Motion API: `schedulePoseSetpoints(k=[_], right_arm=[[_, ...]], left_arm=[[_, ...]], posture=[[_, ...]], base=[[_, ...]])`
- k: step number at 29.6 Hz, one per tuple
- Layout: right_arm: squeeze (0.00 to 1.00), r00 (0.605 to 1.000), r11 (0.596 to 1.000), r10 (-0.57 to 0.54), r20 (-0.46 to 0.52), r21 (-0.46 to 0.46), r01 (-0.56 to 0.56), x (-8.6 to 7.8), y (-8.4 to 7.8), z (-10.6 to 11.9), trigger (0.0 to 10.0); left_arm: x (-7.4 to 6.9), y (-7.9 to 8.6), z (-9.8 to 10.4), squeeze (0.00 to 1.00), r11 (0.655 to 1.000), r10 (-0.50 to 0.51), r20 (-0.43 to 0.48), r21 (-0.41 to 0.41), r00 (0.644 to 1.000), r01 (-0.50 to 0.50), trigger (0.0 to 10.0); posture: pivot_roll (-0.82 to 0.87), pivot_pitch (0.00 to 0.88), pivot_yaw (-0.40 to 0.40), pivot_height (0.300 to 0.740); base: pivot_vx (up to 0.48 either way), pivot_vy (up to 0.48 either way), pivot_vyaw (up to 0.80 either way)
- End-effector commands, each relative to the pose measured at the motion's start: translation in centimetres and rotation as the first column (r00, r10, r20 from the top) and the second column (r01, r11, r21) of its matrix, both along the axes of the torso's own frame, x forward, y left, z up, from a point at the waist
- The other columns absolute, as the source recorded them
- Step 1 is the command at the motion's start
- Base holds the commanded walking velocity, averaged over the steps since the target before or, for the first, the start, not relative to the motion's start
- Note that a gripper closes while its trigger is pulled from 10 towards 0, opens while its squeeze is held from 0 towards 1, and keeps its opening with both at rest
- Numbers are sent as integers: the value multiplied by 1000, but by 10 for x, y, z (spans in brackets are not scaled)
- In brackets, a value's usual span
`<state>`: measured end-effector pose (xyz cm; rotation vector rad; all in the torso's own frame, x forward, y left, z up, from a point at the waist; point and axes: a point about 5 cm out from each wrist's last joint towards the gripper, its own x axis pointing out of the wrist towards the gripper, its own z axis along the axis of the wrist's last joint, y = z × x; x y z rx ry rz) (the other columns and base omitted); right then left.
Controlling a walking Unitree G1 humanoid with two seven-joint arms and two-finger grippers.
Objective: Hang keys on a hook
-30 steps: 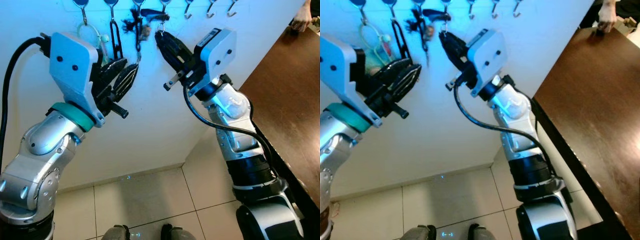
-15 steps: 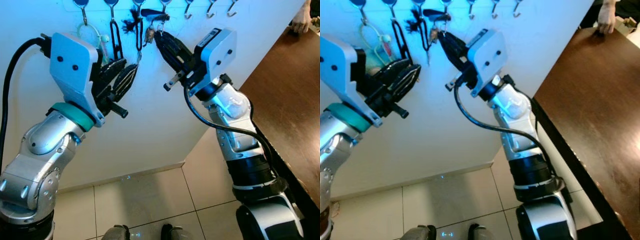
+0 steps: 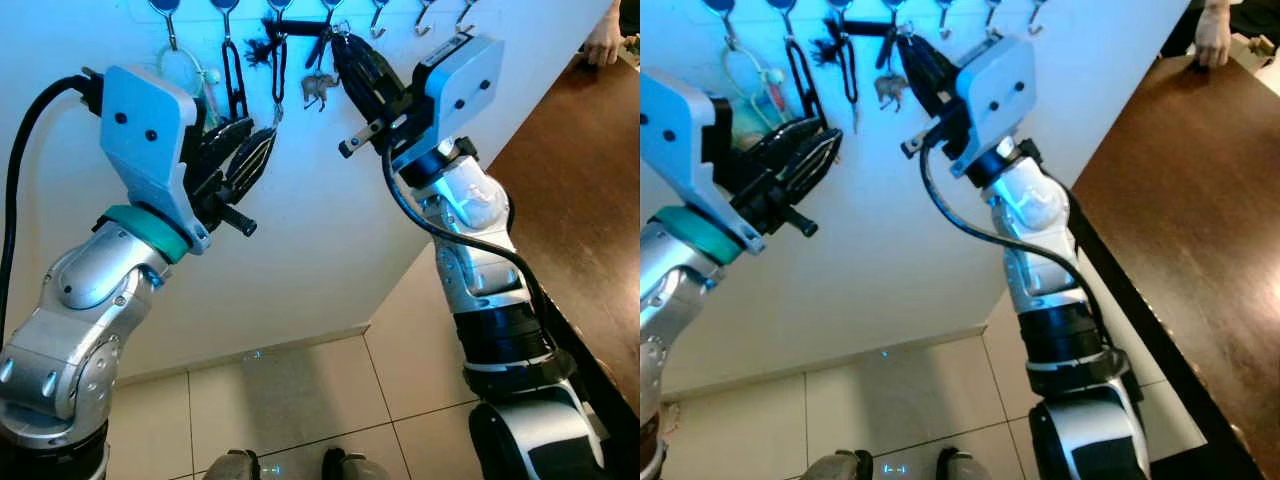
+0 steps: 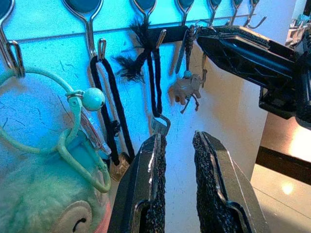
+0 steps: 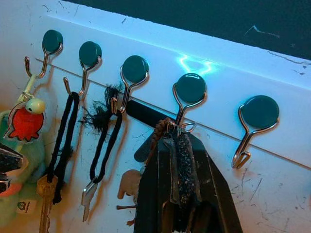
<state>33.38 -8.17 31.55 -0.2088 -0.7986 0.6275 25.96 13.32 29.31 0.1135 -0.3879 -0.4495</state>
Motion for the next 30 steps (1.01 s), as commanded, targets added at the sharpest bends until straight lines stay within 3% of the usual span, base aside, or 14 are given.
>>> schedulePoseSetpoints(k=[1,9,15,22,23,25,26,28,29,30], right_arm=[[0,1000,1000,-8,0,-7,8,1,-1,-1,10000],[0,1000,1000,-11,-11,-18,11,1,0,-6,10000],[0,997,993,-59,-49,-105,54,6,-3,-22,10000],[4,995,993,-72,-64,-100,66,8,-5,-24,10000],[714,996,994,-68,-61,-90,62,8,-5,-22,10000],[714,996,994,-68,-61,-90,62,8,-5,-22,10000],[1000,997,995,-61,-55,-80,57,8,-5,-19,10000],[1000,997,996,-57,-51,-73,53,8,-5,-18,10000],[675,998,997,-50,-43,-56,47,7,-5,-15,10000],[675,998,997,-50,-43,-56,47,7,-5,-15,10000]], left_arm=[[-1,-2,-2,0,1000,-11,-1,7,1000,11,10000],[-1,-1,-2,0,1000,-10,-2,8,1000,10,10000],[-1,-1,-2,0,1000,-9,-1,8,1000,9,10000],[0,-1,-2,0,1000,-10,-2,9,1000,10,10000],[0,-1,-2,0,1000,-11,-2,9,1000,11,10000],[0,-1,-2,0,1000,-11,-2,9,1000,11,10000],[0,-1,-2,0,1000,-10,-2,9,1000,10,10000],[0,-1,-2,0,1000,-10,-2,9,1000,10,10000],[0,-1,-2,0,1000,-9,-2,8,1000,9,10000],[0,-1,-2,0,1000,-9,-2,8,1000,9,10000]], posture=[[131,115,23,740],[131,115,25,740],[132,113,25,740],[130,112,27,740],[132,113,26,740],[132,113,26,740],[132,113,26,740],[132,113,26,740],[133,114,24,740],[133,114,24,740]], base=[[0,0,0],[0,0,0],[0,0,0],[0,0,0],[0,0,0],[0,0,0],[0,0,0],[0,0,0],[0,0,0],[0,0,0]])
